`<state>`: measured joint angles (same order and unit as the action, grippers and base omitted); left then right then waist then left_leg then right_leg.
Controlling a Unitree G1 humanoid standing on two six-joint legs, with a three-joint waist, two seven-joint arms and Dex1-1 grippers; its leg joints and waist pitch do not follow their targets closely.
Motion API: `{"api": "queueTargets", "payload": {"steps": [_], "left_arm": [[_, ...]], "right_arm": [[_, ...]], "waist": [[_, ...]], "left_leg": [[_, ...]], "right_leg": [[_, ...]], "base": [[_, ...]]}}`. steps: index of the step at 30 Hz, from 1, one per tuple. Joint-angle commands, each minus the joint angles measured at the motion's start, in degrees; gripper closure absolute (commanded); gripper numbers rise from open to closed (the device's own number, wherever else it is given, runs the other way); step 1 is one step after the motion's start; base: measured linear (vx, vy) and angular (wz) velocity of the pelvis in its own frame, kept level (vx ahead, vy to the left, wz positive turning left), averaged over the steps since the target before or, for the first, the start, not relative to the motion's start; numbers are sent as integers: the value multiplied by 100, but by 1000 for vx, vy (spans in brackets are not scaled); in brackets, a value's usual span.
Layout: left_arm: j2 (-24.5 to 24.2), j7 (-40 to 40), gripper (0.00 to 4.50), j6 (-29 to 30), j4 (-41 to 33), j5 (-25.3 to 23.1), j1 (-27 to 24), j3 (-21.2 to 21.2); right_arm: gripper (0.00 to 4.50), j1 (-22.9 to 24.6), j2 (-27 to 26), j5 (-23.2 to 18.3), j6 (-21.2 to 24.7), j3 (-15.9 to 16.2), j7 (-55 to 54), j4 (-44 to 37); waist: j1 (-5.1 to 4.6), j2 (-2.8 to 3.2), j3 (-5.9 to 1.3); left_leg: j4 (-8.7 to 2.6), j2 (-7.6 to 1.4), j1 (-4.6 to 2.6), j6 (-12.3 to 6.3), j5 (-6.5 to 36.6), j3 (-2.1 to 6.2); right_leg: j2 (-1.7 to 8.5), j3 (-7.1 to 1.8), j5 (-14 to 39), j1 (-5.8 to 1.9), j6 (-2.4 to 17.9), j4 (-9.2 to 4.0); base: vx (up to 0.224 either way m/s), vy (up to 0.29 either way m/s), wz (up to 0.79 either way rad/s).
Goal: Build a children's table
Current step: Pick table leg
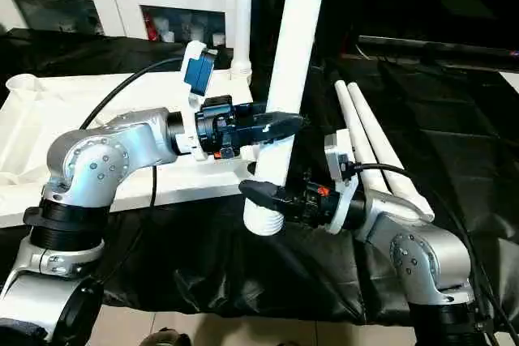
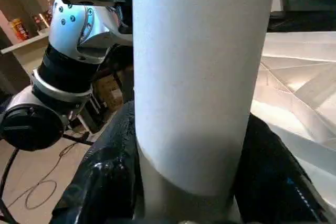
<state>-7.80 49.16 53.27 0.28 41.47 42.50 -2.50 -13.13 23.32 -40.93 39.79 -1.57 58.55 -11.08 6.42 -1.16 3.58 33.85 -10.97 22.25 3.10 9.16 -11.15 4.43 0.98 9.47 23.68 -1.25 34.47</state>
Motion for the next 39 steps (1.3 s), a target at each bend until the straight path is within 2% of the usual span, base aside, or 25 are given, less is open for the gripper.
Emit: {"api": "queueTargets", "payload": {"steps": [1,5,7,8,9,13,14,15,17,19,21,22,27,31,39], "left_arm": [[81,-26,253,15,10,121,41,26],[201,-253,258,-103,170,96,86,183],[237,-351,259,-178,217,46,100,223],[239,-365,259,-190,219,34,101,224],[249,-490,260,-348,213,-134,101,187],[259,-748,261,-604,191,-465,104,89],[321,-1146,261,-933,198,-849,149,20],[366,-1429,262,-992,200,-1009,195,18],[458,-1853,262,-1079,223,-1209,259,40],[488,-1997,262,-1123,209,-1308,271,-1],[606,-2378,262,-1181,184,-1546,293,-85],[625,-2404,262,-1192,177,-1564,293,-97],[767,-2670,262,-1381,246,-1880,282,-293],[838,-2735,262,-1427,298,-1916,292,-316],[807,-2710,262,-1452,277,-2009,297,-383]], "right_arm": [[259,13,110,59,-28,46,-34,-70],[259,9,139,247,-186,91,-131,-36],[189,-27,116,379,-287,93,-249,31],[189,-34,112,381,-285,88,-264,39],[186,-84,87,420,-310,52,-388,46],[142,-177,39,663,-474,62,-693,34],[142,-337,-48,995,-558,82,-1194,167],[139,-430,-107,1140,-558,65,-1486,243],[139,-536,-224,1262,-539,-8,-1864,360],[139,-590,-296,1343,-537,-42,-2072,413],[139,-684,-463,1485,-559,-86,-2453,439],[139,-689,-483,1505,-572,-84,-2490,427],[139,-765,-614,1542,-441,-46,-2761,436],[139,-786,-595,1574,-467,10,-2730,474],[139,-899,-494,1751,-494,195,-2694,647]], "waist": [[9,-18,-409],[21,-21,-425],[17,-32,-421],[17,-28,-422],[3,-67,-423],[3,-46,-421],[-14,-46,-420],[-30,-85,-421],[-29,-61,-422],[-17,-65,-426],[-29,-60,-440],[-10,-107,-447],[-19,-96,-446],[-16,-109,-457],[-24,-118,-442]], "left_leg": [[-392,-143,-119,66,1452,91],[-373,-142,-113,26,1283,85],[-371,-133,-102,2,1287,82],[-369,-136,-101,5,1288,82],[-366,-134,-94,0,1243,80],[-369,-140,-107,2,1235,83],[-373,-143,-96,52,1216,91],[-375,-142,-93,71,1200,89],[-362,-139,-117,95,1213,79],[-361,-129,-112,80,1211,77],[-360,-130,-92,75,1114,85],[-349,-134,-108,35,1054,74],[-340,-127,-86,-50,937,69],[-321,-118,-76,-98,847,59],[-327,-121,-84,-77,962,62]], "right_leg": [[251,-100,1870,-243,921,-444],[254,-101,1618,-257,995,-421],[250,-97,1618,-266,1006,-423],[253,-97,1652,-262,984,-427],[246,-95,1622,-269,966,-421],[248,-96,1686,-257,909,-432],[245,-94,1703,-256,860,-429],[240,-91,1715,-259,837,-430],[243,-102,1762,-238,816,-431],[244,-101,1753,-253,788,-433],[231,-97,1525,-259,816,-404],[234,-98,1436,-254,833,-388],[230,-103,1246,-267,849,-379],[225,-104,1065,-279,905,-359],[231,-97,1359,-265,853,-385]], "base": [[0,0,0],[0,0,0],[0,0,0],[0,0,0],[0,0,0],[0,0,0],[0,0,0],[0,0,0],[0,0,0],[0,0,0],[0,0,0],[0,0,0],[0,0,0],[0,0,0],[0,0,0]]}}
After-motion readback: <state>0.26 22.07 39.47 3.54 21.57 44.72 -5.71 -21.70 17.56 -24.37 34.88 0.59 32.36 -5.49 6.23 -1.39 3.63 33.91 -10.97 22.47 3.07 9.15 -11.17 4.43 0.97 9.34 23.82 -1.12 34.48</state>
